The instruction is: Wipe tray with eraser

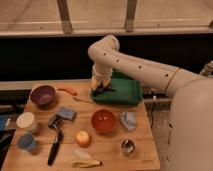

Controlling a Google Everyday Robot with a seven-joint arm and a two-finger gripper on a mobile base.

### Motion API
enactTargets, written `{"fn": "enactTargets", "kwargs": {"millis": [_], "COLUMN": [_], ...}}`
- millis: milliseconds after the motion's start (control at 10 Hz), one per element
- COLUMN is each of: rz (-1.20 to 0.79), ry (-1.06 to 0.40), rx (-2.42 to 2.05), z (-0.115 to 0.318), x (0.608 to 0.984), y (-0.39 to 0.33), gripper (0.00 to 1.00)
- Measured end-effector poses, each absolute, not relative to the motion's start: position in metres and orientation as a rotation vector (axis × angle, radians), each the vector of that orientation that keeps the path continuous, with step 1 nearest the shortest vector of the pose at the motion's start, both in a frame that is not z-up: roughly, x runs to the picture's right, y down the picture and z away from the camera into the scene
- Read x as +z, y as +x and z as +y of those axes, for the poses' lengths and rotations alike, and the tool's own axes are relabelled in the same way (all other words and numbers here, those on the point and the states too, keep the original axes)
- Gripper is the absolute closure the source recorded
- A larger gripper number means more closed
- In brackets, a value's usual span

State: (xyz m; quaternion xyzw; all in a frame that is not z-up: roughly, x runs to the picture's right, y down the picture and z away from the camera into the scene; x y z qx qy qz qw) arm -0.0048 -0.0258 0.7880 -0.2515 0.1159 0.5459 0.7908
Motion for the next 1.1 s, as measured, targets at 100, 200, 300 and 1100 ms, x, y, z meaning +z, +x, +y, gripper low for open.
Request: {"fn": "enactTargets", "kwargs": {"millis": [100,200,300,1100], "rz": [0.269,0.295,0.295,0.292], "ry": [-0.546,-0.560,-0.564,-0.587], "rx": [1.208,1.242,1.249,1.348], "z": [-0.026,-0.019,-0.019,-0.024], "x": [0.797,0.806,0.807,0.826], "y": [0.012,0.032,0.034,0.061], "gripper": [1.00,1.00,1.00,1.00]}}
